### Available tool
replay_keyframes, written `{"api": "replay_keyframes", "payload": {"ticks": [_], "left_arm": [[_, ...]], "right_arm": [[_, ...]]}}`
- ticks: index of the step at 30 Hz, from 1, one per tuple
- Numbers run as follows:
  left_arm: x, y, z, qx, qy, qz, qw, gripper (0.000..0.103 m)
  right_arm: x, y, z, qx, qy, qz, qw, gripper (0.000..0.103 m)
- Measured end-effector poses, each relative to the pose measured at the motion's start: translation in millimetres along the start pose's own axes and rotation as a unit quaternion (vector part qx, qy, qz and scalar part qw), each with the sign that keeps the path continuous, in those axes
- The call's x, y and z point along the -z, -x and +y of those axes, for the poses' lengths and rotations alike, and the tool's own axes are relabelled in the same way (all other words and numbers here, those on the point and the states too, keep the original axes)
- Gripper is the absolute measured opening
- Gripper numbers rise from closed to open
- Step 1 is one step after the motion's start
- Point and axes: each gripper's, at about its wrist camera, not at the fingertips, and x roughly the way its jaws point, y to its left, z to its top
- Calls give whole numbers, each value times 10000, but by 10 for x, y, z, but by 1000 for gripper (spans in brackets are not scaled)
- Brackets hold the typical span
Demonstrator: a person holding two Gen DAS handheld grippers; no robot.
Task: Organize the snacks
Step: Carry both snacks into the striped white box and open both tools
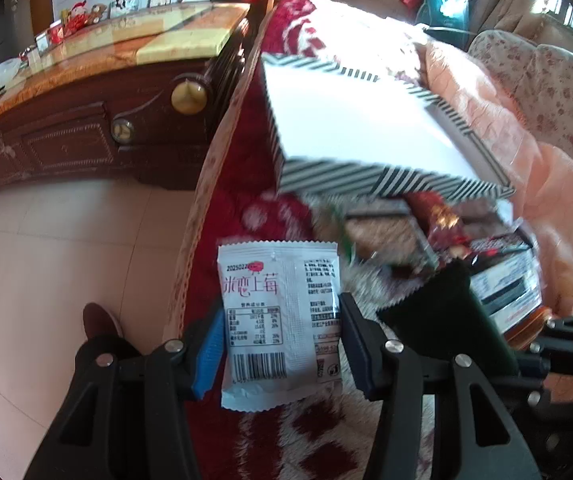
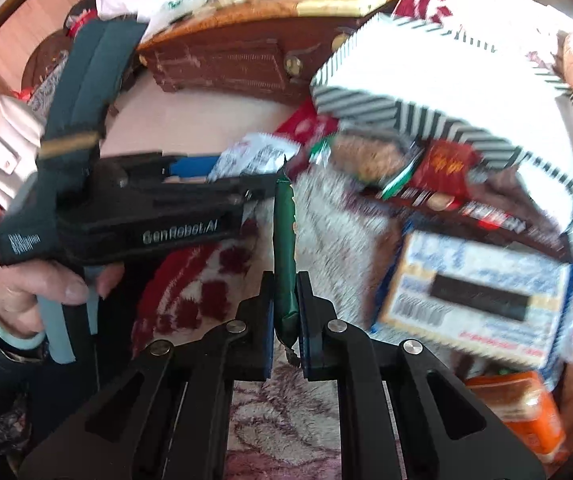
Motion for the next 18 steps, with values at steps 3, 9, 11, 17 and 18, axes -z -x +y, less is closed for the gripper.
{"api": "replay_keyframes", "payload": {"ticks": [3,9,11,17,18], "left_arm": [[-160,102,-42,92,-42,-181,9998,56],[-564,157,-137,124,-150,-429,9989,56],[-723,123,-168,78,-171,-490,9986,56],[-1178,-173,-301,-61,-233,-453,9987,56],[-1244,-258,-319,-117,-249,-424,9987,56]], "right_arm": [[-107,136,-77,32,-51,-183,9998,9],[-416,342,-380,196,-278,-564,9978,9],[-519,363,-493,213,-386,-659,9968,9],[-920,303,-890,396,-553,-804,9944,9],[-988,258,-951,436,-575,-796,9942,9]]}}
